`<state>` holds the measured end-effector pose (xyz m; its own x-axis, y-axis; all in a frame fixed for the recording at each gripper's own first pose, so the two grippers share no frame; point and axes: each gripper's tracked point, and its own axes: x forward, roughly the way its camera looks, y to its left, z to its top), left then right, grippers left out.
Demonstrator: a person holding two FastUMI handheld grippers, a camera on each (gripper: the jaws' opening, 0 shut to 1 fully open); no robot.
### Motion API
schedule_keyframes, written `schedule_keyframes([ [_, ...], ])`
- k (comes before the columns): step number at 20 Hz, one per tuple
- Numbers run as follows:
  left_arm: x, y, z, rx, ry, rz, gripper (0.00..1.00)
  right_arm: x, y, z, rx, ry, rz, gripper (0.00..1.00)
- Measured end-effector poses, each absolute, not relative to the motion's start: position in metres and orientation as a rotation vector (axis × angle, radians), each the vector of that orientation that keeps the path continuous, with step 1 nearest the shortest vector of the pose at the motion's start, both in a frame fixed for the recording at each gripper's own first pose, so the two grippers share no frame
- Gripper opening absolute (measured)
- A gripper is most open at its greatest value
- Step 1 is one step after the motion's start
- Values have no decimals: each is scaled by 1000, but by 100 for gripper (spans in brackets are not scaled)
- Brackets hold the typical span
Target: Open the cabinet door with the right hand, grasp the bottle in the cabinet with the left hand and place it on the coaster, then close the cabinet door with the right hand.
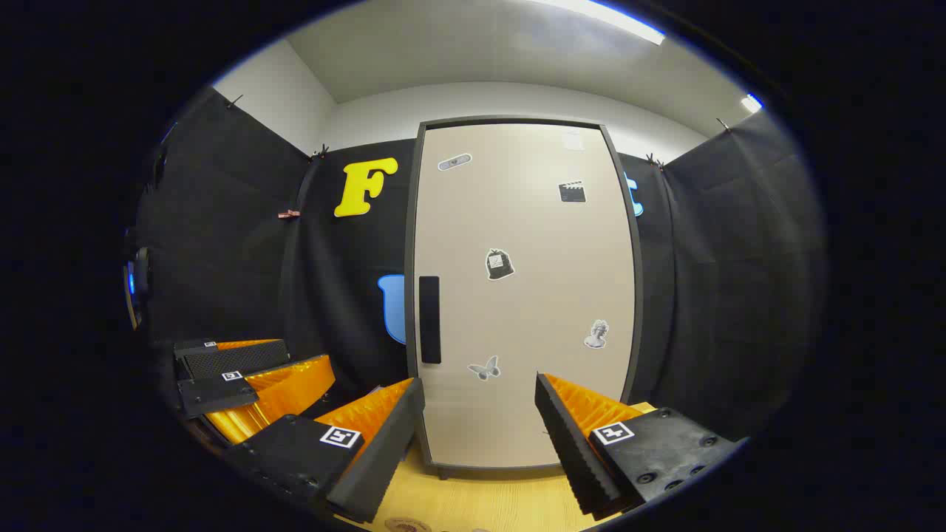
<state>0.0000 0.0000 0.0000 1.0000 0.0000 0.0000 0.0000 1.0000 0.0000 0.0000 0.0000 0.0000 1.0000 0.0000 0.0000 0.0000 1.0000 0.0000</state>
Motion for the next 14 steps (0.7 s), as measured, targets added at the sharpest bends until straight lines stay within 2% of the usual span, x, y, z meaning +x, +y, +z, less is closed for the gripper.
schedule_keyframes([
  [12,5,12,-5,-18,2,-13,94,5,12,4,2,-10,-8,98],
  [14,5,12,-5,-17,1,-12,97,5,11,6,2,-13,-8,98],
])
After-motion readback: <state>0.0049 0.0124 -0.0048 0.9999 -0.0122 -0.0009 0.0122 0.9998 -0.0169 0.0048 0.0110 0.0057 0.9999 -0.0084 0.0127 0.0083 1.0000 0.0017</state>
